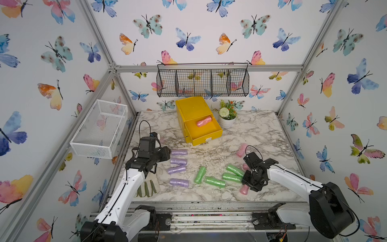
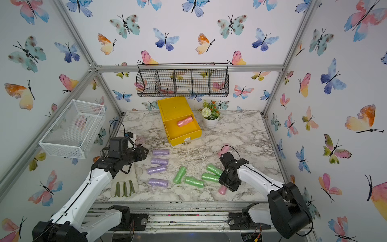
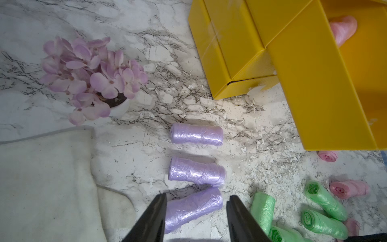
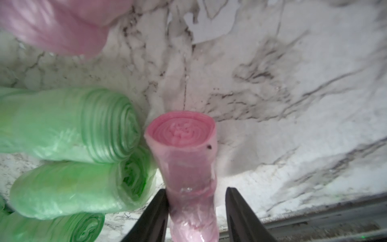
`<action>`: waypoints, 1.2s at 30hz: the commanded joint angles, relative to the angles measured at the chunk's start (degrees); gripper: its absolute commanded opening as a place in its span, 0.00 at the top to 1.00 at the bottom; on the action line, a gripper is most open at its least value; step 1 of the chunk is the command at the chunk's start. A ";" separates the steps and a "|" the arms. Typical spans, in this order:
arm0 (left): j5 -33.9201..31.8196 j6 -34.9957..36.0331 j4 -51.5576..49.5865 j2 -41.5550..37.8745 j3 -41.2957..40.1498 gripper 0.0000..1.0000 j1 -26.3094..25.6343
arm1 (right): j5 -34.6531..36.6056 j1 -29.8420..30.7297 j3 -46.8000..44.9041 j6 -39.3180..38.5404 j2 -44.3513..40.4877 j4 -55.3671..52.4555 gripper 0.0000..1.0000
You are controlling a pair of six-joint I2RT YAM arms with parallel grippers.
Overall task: Sort the rolls of trash bags by color and place them into the drawer
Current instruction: Pick up the roll of trash bags from the center of the board.
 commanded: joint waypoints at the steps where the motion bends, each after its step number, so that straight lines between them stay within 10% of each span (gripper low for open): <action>1: 1.14 -0.27 0.63 0.04 -0.55 0.49 0.42 | 0.43 -0.17 -1.24 0.19 -0.60 -0.37 0.55; 20: 1.31 -0.26 0.62 0.03 -0.56 0.49 0.43 | 3.26 -0.17 1.93 0.20 -3.73 -4.23 0.68; 36: 1.84 -0.13 0.79 -0.57 -0.38 0.49 0.52 | 6.32 -0.17 36.57 -0.58 -0.16 -5.43 0.72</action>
